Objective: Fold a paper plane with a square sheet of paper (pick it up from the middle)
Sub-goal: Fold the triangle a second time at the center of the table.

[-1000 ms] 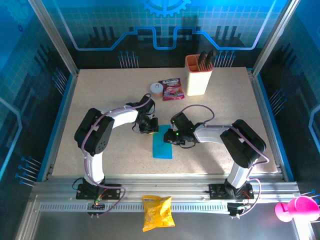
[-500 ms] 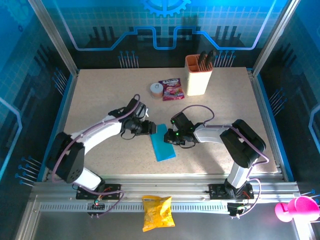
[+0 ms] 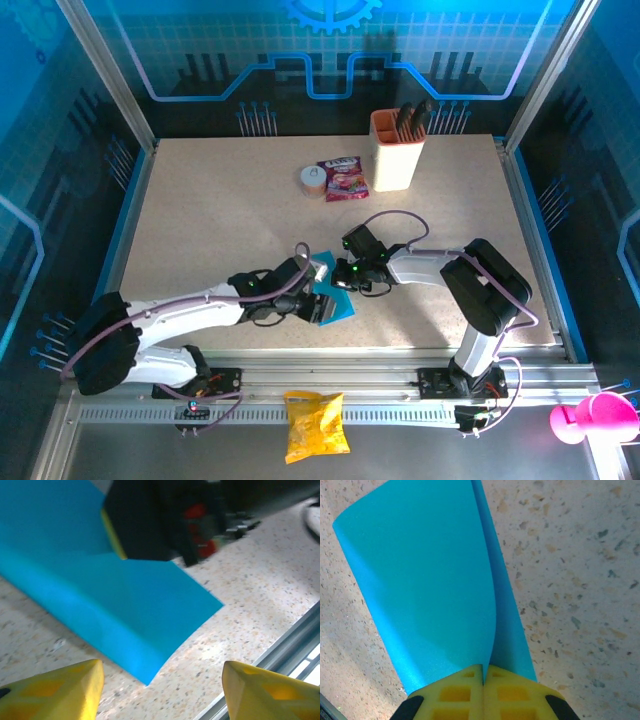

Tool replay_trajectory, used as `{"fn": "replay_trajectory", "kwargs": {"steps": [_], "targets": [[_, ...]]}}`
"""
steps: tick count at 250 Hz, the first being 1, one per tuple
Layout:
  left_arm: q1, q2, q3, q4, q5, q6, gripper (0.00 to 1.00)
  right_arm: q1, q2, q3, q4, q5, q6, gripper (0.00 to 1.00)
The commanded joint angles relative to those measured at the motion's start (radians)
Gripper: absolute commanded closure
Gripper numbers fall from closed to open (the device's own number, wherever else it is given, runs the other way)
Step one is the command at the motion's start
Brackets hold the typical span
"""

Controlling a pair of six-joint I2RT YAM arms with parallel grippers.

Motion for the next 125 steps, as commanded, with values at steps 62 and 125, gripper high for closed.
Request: {"fn": "replay_trajectory", "kwargs": {"steps": [62,125], "targets": [[-0.140,0.158,0.037,0.193,-0.138,0.059,0.33,0.006,0.005,0.016,-0.055,0.003,0.037,0.94],[-0.148,0.249,0.070,0.230,-0.176,0.054,0.32,0.007,0.015,0.017,-0.045,0.001,0.047,0.95]]}}
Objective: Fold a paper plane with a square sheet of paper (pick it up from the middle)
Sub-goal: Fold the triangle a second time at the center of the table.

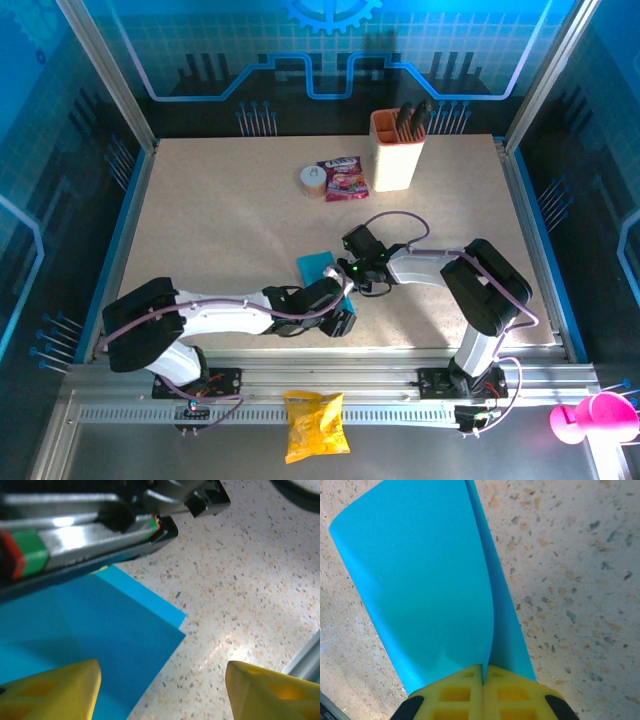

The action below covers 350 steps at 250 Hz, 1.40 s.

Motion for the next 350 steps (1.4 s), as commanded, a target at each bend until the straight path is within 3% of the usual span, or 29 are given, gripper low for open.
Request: {"fn": "replay_trajectory", "kwargs": {"steps": [1,63,135,192,225,255,299,350], "targets": [[-0.007,0.025,0.036,0.049,-0.041,0.024,0.32,0.007,0.016,0.015,-0.039,0.001,0.018,0.95],[-0.005,0.065,0.051,0.057,-0.065,0.034,0.37,0.007,0.021,0.015,-0.039,0.001,0.021,0.95],[0.002,0.056,0.027,0.074,-0.085,0.034,0.74,0.007,0.017,0.008,-0.023,-0.003,0.032,0.96],[0.042,0.020,-0.002,0.094,-0.030,0.040,1.00,0.008,-0.008,-0.012,-0.001,-0.016,0.045,0.92],[0.071,-0.026,-0.030,0.106,0.023,0.043,1.00,-0.014,-0.071,-0.019,-0.030,-0.013,0.023,0.68],[0.086,-0.069,-0.047,0.103,0.096,0.053,1.00,-0.059,-0.168,-0.033,-0.093,0.016,-0.022,0.62],[0.099,-0.094,-0.067,0.084,0.181,0.058,1.00,-0.112,-0.220,0.015,-0.176,0.003,-0.153,0.65],[0.119,-0.073,-0.079,0.091,0.245,0.050,1.00,-0.120,-0.095,0.164,-0.197,-0.118,-0.305,0.87]]}}
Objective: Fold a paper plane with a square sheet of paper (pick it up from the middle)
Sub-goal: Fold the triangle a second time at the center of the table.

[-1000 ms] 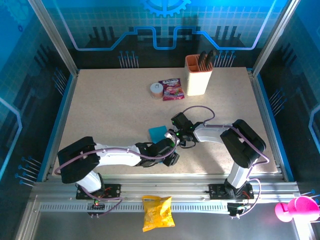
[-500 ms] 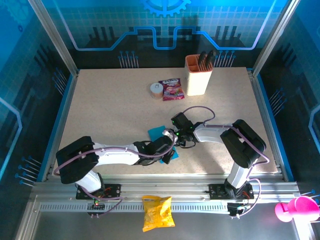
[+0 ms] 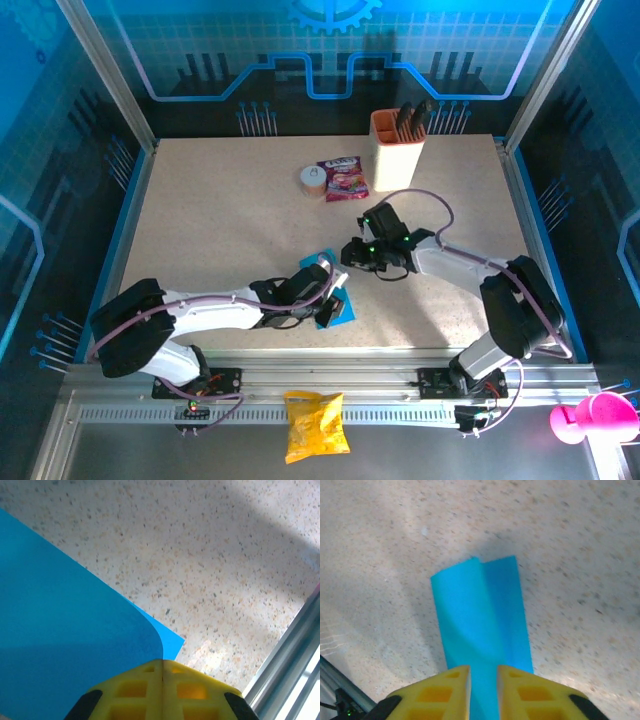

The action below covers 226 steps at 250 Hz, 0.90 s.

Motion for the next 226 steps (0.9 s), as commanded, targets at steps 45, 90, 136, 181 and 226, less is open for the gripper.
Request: {"fn": "replay_trajectory", "kwargs": {"steps": [45,90,136,181,226], "targets": [[0.027,0.009,-0.014,-0.008,0.085,0.015,1.00,0.012,0.194,0.127,0.005,-0.147,-0.130,1.00],[0.037,0.009,-0.015,-0.010,0.097,0.015,1.00,0.026,0.279,0.141,0.050,-0.164,-0.115,1.00],[0.049,0.007,-0.020,-0.011,0.105,0.012,1.00,0.028,0.344,0.147,0.061,-0.151,-0.109,1.00],[0.074,-0.005,-0.023,-0.035,0.085,0.017,1.00,0.028,0.396,0.145,0.055,-0.136,-0.114,1.00],[0.102,-0.031,-0.031,-0.071,0.055,0.021,1.00,0.028,0.413,0.125,0.060,-0.122,-0.110,1.00]]}}
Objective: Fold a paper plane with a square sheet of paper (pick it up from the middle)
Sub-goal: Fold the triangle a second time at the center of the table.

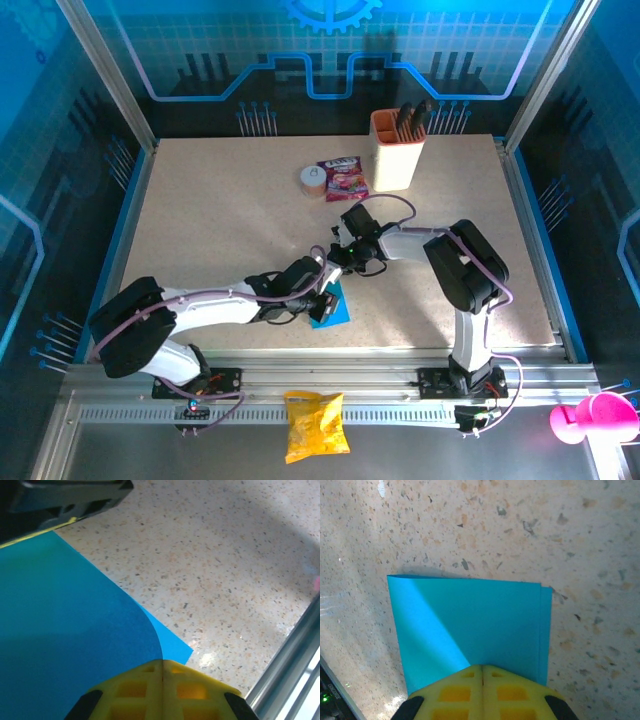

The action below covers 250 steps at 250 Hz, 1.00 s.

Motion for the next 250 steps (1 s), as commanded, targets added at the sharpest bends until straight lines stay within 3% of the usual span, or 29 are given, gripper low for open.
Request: {"fn": "replay_trajectory", "kwargs": {"steps": [1,125,250], "targets": [[0.020,-0.031,-0.021,-0.049,-0.024,0.018,1.00,0.010,0.049,-0.013,-0.022,0.033,-0.009,1.00],[0.049,-0.039,-0.040,-0.130,-0.202,-0.001,1.00,0.011,0.069,-0.027,-0.019,0.043,-0.005,1.00],[0.065,0.024,-0.003,-0.147,-0.250,-0.001,1.00,0.011,0.081,-0.032,-0.019,0.047,-0.007,1.00]]}}
